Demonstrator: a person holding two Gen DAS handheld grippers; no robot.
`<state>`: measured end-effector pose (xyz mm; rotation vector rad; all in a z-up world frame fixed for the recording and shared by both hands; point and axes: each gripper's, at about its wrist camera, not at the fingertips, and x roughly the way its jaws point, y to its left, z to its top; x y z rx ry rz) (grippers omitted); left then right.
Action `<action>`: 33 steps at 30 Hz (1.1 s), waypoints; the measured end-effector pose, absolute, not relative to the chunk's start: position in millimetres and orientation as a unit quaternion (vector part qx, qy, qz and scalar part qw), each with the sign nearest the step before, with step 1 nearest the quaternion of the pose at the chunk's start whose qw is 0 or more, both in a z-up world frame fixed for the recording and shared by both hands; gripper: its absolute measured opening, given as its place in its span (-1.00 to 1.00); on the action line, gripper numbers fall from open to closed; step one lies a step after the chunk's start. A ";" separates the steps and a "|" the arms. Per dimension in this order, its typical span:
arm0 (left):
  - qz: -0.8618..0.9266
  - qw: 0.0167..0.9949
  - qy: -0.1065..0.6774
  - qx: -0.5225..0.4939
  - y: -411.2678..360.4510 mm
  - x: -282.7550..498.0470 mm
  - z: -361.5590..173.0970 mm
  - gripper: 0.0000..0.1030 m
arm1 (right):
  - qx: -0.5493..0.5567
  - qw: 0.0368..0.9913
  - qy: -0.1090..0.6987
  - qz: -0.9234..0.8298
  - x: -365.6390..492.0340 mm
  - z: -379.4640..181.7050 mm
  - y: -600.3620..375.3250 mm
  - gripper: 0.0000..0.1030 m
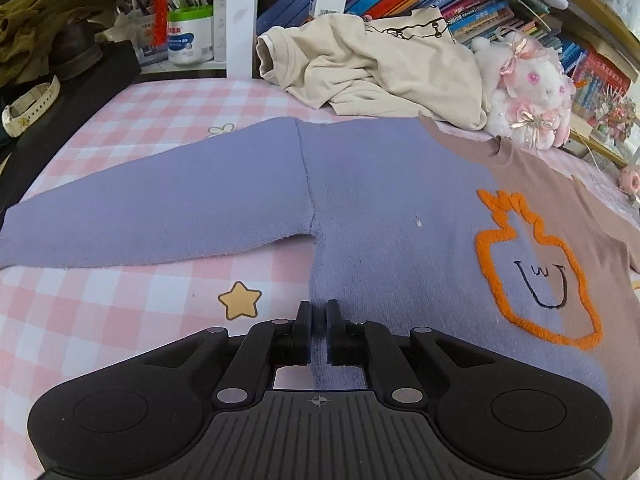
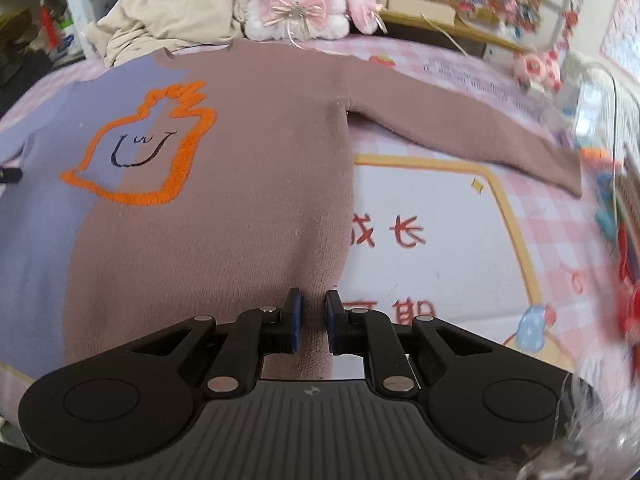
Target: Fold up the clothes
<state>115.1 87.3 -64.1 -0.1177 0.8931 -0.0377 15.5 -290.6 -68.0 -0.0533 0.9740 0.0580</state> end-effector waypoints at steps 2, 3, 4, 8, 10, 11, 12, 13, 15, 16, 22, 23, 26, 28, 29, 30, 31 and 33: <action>-0.018 0.897 0.436 -0.063 89.3 107.9 -61.7 -0.82 | -0.018 0.882 0.470 0.028 14.0 -67.2 -291.5 -0.68; -0.018 0.896 0.439 -0.067 90.3 104.1 -60.4 -0.82 | -0.014 0.881 0.471 0.028 12.9 -66.7 -292.4 -0.63; -0.018 0.896 0.438 -0.071 91.3 95.4 -58.5 -0.82 | -0.010 0.881 0.472 0.026 10.8 -65.9 -294.9 -0.61; -0.031 0.889 0.442 -0.112 95.8 52.3 -57.0 -0.79 | 0.015 0.880 0.474 0.024 -6.3 -65.8 -304.2 -0.58; -0.032 0.885 0.447 -0.123 95.1 36.2 -59.7 -0.78 | 0.025 0.880 0.473 0.022 -14.5 -66.9 -304.5 -0.58; -0.029 0.884 0.449 -0.125 94.2 30.3 -60.5 -0.78 | 0.030 0.880 0.473 0.021 -18.6 -67.4 -304.6 -0.58; -0.027 0.883 0.450 -0.127 93.2 24.4 -61.2 -0.78 | 0.035 0.880 0.473 0.021 -22.7 -67.9 -304.8 -0.58; -0.025 0.881 0.453 -0.135 92.8 21.4 -61.0 -0.78 | 0.039 0.880 0.473 0.020 -26.8 -68.5 -304.9 -0.58; -0.025 0.877 0.457 -0.148 91.6 17.3 -61.1 -0.78 | 0.049 0.880 0.472 0.018 -35.0 -69.6 -305.2 -0.60; -0.026 0.875 0.458 -0.151 90.8 15.9 -61.6 -0.81 | 0.053 0.880 0.472 0.017 -38.3 -69.9 -305.3 -0.62; -0.035 0.881 0.455 -0.121 91.7 18.1 -61.6 -0.90 | 0.032 0.880 0.474 0.019 -40.4 -67.5 -291.0 -0.83; -0.038 0.882 0.456 -0.112 91.0 18.6 -61.2 -0.90 | 0.033 0.880 0.473 0.018 -40.6 -67.7 -291.7 -0.83; -0.044 0.884 0.458 -0.084 84.9 17.8 -60.3 -0.90 | 0.048 0.880 0.473 0.014 -40.0 -68.6 -298.5 -0.83; -0.043 0.883 0.458 -0.090 85.6 16.9 -60.6 -0.89 | 0.046 0.879 0.474 0.013 -39.7 -68.5 -299.2 -0.83; -0.042 0.883 0.458 -0.093 86.3 16.4 -60.7 -0.89 | 0.040 0.879 0.475 0.013 -39.7 -68.4 -297.5 -0.83; -0.041 0.884 0.457 -0.093 86.0 16.3 -60.9 -0.89 | 0.034 0.879 0.475 0.013 -39.7 -68.4 -295.8 -0.83; -0.042 0.884 0.457 -0.089 85.2 16.3 -60.9 -0.88 | 0.029 0.879 0.476 0.012 -39.6 -68.5 -294.2 -0.83; -0.045 0.885 0.458 -0.073 83.1 17.1 -60.0 -0.83 | 0.032 0.879 0.475 0.010 -39.8 -68.8 -294.3 -0.83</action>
